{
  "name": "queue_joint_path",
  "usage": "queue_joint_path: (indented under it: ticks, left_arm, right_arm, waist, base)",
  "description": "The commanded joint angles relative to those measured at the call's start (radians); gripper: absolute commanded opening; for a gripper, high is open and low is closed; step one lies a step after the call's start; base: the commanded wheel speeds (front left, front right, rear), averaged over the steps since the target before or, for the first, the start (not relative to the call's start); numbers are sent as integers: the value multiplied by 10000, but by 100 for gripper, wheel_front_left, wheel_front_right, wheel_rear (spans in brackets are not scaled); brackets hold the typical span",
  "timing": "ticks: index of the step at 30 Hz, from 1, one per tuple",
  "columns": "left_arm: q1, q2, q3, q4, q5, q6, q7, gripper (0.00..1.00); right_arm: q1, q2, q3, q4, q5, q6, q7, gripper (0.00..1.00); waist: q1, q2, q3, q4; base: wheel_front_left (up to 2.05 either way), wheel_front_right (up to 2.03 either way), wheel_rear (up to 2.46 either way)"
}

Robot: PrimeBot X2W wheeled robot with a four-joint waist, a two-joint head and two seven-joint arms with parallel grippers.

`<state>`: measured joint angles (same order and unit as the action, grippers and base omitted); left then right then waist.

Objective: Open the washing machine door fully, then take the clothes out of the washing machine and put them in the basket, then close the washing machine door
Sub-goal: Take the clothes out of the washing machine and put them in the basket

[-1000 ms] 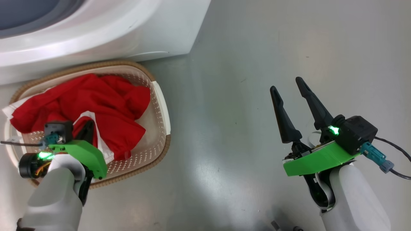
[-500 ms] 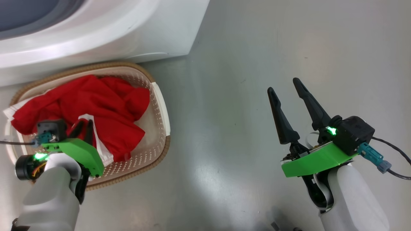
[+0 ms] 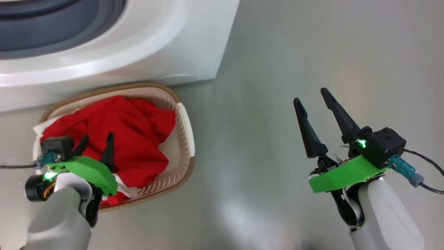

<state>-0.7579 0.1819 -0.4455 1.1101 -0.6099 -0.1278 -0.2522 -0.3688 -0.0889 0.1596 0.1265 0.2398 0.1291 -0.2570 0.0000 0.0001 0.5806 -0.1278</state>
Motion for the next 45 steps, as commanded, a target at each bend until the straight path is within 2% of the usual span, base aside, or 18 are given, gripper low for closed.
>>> queue_joint_path:
  ticks: [1, 10, 19, 29, 45]
  left_arm:
    - [389, 408, 328, -314, -54, -29, -95, 100]
    - [1131, 526, 1058, -1346, 273, -29, -95, 100]
    - [2184, 386, 2503, -3055, 1344, -29, -95, 100]
    - [3455, 197, 3796, -4908, 2304, -29, -95, 100]
    - [5407, -214, 4897, -7846, 3369, -29, -95, 100]
  right_arm:
    - [315, -7, 205, -147, 33, 16, -48, 100]
    - [650, -224, 117, 24, 137, 16, -48, 100]
    - [1084, -443, -8, 117, 233, 16, -48, 100]
    - [1398, -589, -94, 181, 344, 16, -48, 100]
    - [2199, -765, -500, 130, 471, 16, -48, 100]
  waist:
    - [0, -1, -421, 199]
    - [0, -1, -1248, 447]
    - [0, -1, -2169, 748]
    - [0, -1, -2987, 782]
    - [0, -1, -3968, 910]
  base:
    - [0, 0, 0]
    - [0, 0, 0]
    - [0, 0, 0]
    - [0, 0, 0]
    - [0, 0, 0]
